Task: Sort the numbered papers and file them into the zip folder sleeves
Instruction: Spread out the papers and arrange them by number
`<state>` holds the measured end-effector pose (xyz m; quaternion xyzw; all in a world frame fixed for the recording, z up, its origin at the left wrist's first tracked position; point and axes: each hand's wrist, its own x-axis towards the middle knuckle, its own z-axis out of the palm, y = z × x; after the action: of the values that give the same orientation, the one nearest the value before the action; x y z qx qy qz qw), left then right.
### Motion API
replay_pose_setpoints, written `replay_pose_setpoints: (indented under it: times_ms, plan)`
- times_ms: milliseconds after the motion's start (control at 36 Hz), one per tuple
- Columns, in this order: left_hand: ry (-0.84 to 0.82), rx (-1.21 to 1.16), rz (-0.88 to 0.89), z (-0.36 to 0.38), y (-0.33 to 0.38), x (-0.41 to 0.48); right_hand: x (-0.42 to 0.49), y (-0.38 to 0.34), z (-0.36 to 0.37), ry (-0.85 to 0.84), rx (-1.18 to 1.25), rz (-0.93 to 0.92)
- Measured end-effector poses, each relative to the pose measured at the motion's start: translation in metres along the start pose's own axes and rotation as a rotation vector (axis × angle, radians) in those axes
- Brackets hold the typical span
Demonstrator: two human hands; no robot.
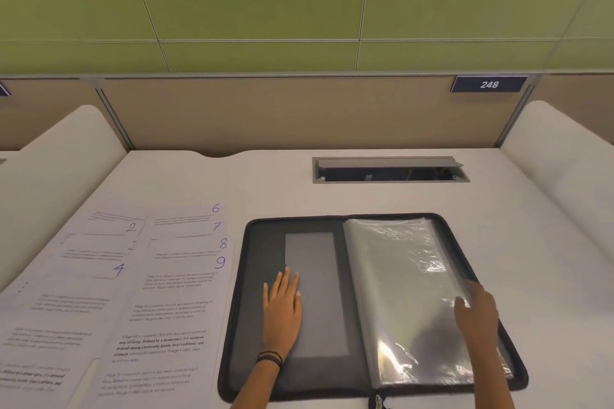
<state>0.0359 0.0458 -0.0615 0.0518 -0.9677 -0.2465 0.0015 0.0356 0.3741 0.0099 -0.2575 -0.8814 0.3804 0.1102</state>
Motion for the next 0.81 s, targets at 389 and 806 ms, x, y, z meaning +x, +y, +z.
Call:
replay_pose_setpoints:
  times_ms: [389, 806]
  plan:
    - [-0.218, 0.047, 0.024, 0.009, 0.051, -0.007, 0.03, 0.01, 0.05, -0.185, -0.21, -0.193]
    - [-0.458, 0.096, 0.023, 0.02, 0.104, 0.0, 0.075, 0.029, 0.026, -0.094, -0.525, -0.249]
